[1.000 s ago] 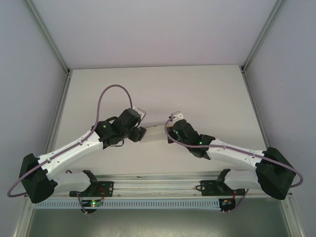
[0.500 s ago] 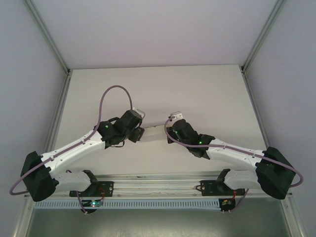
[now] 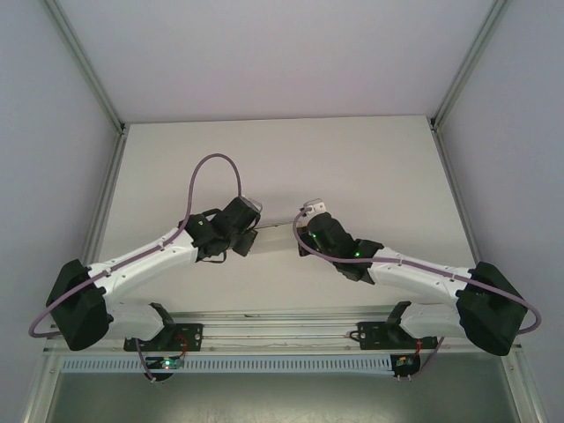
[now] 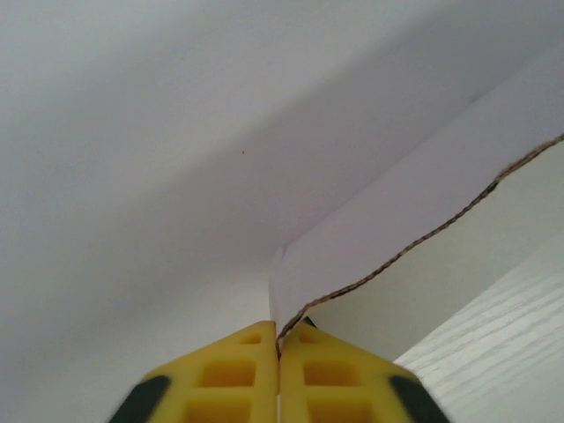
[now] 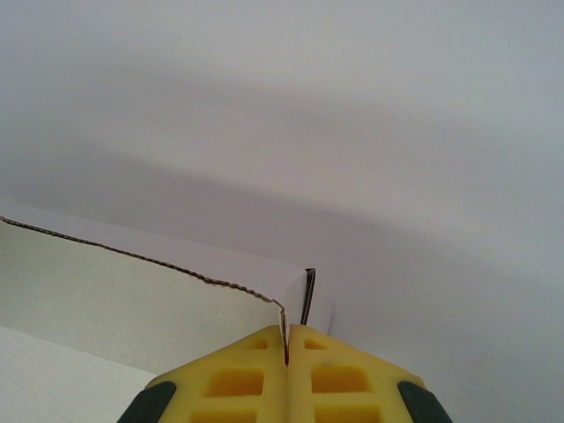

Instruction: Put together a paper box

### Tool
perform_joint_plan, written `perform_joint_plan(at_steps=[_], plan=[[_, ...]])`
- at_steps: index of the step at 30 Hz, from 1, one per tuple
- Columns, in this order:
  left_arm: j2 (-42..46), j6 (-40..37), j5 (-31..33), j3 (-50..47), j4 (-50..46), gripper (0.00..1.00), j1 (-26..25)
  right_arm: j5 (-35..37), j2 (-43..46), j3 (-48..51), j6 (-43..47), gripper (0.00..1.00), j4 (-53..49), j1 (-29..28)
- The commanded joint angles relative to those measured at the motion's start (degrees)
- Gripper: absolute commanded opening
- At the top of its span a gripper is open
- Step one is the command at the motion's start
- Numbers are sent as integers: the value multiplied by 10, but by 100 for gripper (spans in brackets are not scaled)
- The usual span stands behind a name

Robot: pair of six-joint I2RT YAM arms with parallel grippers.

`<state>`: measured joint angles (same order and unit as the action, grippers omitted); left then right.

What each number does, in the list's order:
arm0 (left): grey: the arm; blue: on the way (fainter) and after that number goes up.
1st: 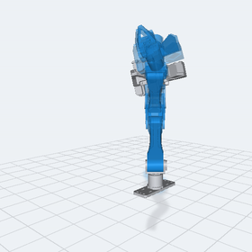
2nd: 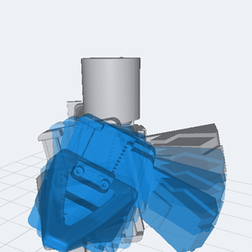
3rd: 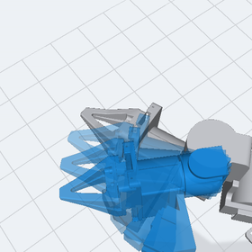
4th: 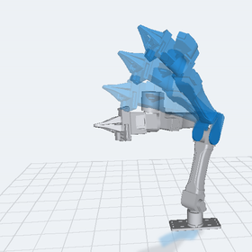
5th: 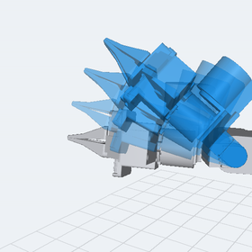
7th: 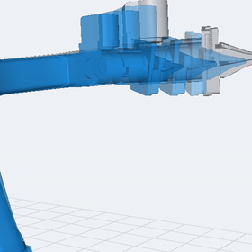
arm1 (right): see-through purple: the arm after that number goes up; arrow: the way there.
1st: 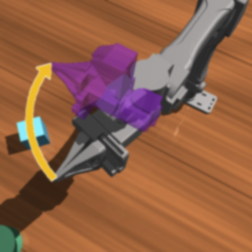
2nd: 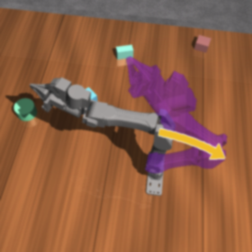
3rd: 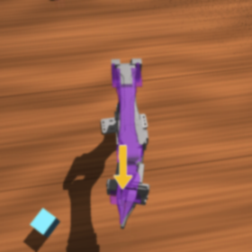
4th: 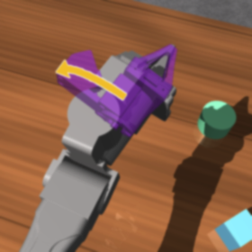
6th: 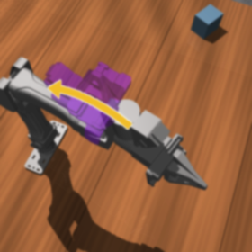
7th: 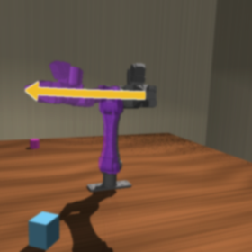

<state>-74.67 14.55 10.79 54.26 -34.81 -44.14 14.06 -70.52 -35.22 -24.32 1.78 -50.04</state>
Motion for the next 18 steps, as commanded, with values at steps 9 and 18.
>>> perform_joint_plan(at_steps=[9,18], plan=[[-13,120,-85,55,-55,0,38,0,-24,-5,-11,0,-71,-32],[-41,206,-183,68,-46,0,68,0,-36,2,-21,0,-60,-45]])
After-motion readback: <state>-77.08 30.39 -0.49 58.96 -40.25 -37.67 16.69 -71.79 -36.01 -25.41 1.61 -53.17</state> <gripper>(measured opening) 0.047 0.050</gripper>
